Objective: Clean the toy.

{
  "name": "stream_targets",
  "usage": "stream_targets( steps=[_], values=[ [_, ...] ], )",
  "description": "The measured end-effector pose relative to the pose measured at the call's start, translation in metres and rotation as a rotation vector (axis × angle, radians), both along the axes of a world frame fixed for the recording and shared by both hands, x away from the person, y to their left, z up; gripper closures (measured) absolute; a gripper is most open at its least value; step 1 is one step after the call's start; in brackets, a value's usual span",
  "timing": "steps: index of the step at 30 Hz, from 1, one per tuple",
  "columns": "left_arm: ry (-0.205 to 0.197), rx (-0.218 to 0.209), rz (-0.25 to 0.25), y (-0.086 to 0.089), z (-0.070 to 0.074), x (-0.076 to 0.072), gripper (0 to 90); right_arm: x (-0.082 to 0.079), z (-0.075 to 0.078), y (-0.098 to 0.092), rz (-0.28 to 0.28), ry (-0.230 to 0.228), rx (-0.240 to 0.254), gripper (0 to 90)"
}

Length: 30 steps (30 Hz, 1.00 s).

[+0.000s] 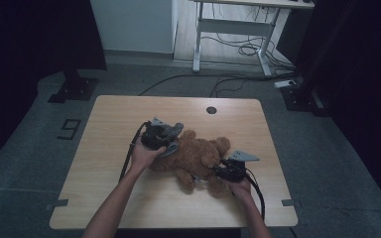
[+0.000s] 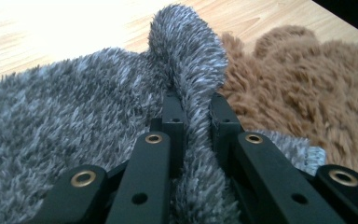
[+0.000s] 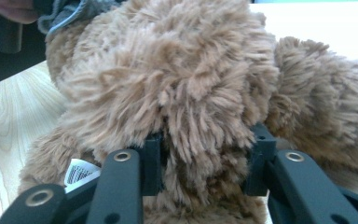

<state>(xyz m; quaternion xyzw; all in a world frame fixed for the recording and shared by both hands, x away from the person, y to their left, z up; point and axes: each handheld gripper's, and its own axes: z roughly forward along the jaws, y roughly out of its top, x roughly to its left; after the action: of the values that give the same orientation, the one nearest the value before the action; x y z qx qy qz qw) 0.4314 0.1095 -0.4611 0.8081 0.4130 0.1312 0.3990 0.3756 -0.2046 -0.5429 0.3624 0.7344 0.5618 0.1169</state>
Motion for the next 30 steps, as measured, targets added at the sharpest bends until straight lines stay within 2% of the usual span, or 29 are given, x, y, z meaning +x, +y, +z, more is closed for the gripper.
stream_targets(
  steps=[5,6,7,9,13,15,19,22,25,29,30],
  values=[
    [-0.024,-0.033,0.007,0.006,-0.009,-0.014,80.6,-0.002,0.002,0.0,-0.001,0.031,0.0,46.9],
    [-0.024,-0.033,0.007,0.006,-0.009,-0.014,80.6,-0.002,0.002,0.0,-0.001,0.031,0.0,46.9],
    [-0.035,-0.038,0.007,0.007,-0.01,-0.018,80.6,-0.002,0.003,-0.002,0.012,0.055,0.004,40.0],
    [-0.049,-0.033,0.009,0.007,-0.01,-0.022,80.6,-0.003,0.005,-0.007,0.034,0.074,0.009,34.3],
    [-0.07,-0.032,0.012,0.006,-0.013,-0.028,80.6,-0.006,0.013,-0.022,0.045,0.061,0.076,28.7],
    [-0.097,-0.016,0.007,0.005,-0.014,-0.037,80.7,-0.008,0.019,-0.028,0.031,0.039,0.085,27.2],
    [-0.119,-0.025,0.006,0.008,-0.018,-0.048,80.7,-0.009,0.031,-0.034,0.02,0.027,0.121,24.4],
    [-0.132,-0.034,0.006,0.009,-0.021,-0.055,80.8,-0.006,0.036,-0.029,0.013,0.037,0.114,22.6],
    [-0.15,-0.026,-0.001,0.008,-0.022,-0.064,80.8,-0.004,0.037,-0.018,0.039,0.059,0.1,18.5],
    [-0.166,-0.024,-0.008,0.01,-0.025,-0.073,80.9,-0.001,0.034,0.005,0.097,0.08,0.021,13.0],
    [-0.166,-0.027,-0.009,0.011,-0.025,-0.075,80.9,0.0,0.032,0.009,0.11,0.092,0.017,12.2]
  ],
)
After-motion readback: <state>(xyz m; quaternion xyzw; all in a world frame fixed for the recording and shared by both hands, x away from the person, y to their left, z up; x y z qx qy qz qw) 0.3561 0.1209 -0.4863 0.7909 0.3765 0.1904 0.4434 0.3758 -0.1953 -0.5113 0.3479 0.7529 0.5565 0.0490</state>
